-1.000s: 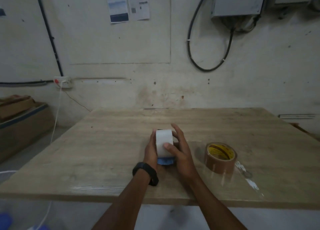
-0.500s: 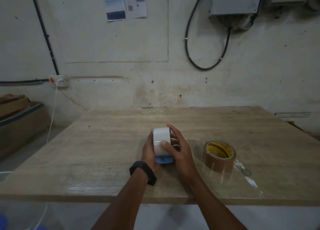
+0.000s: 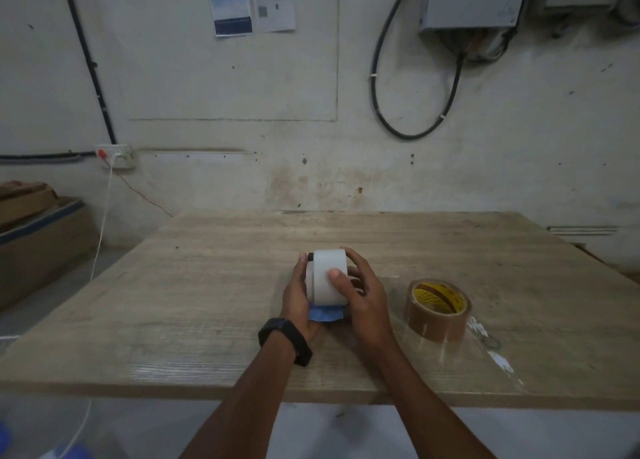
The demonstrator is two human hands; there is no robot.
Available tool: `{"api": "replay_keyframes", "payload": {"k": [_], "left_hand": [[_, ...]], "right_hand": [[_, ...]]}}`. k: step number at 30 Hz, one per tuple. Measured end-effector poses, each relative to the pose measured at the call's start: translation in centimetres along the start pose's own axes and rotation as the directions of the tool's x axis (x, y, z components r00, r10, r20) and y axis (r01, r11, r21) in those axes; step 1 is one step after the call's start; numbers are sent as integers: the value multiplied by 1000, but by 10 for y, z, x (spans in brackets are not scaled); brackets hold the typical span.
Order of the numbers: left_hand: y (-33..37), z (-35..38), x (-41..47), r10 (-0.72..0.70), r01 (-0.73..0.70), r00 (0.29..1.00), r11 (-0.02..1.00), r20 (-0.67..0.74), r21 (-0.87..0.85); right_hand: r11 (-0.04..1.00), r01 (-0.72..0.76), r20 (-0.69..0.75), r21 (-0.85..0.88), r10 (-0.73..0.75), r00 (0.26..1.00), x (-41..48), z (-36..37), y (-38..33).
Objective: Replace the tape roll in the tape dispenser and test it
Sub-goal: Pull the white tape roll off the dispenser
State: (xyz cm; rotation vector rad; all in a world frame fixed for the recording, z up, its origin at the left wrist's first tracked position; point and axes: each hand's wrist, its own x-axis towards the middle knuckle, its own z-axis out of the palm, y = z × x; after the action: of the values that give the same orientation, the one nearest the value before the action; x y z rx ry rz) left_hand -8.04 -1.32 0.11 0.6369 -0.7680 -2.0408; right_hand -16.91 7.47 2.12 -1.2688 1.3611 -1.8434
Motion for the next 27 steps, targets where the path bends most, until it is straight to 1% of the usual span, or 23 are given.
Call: {"api": "replay_keyframes", "payload": {"k": [6, 9, 13, 18, 22, 24, 25, 27], "left_hand": [[0, -1, 0, 11, -10, 998, 1000, -58, 8], [1, 1, -2, 4, -4, 1000, 1000, -27, -12], [2, 3, -5, 25, -24, 1000, 999, 18, -41], [3, 0, -3, 63, -64, 998, 996, -18, -60], [2, -4, -1, 102, -104, 994, 993, -41, -55], [3, -3, -2, 105, -107, 994, 993, -39, -52], [3, -3, -3, 105, -107, 994, 993, -36, -48], [3, -2, -4, 105, -106, 994, 993, -22, -48]], "right_hand": [[1000, -24, -28, 13, 24, 999, 1, 2, 1], [1000, -12, -70, 24, 13, 997, 1, 1, 2], [997, -36, -133, 69, 45, 990, 3, -2, 5], [993, -24, -180, 119, 45, 983, 5, -4, 7], [968, -12, -306, 251, 92, 948, 8, -9, 6], [957, 3, -338, 291, 100, 936, 10, -10, 5], [943, -8, -343, 333, 129, 930, 11, -10, 5], [873, -57, -315, 484, 234, 920, 13, -10, 2]]}}
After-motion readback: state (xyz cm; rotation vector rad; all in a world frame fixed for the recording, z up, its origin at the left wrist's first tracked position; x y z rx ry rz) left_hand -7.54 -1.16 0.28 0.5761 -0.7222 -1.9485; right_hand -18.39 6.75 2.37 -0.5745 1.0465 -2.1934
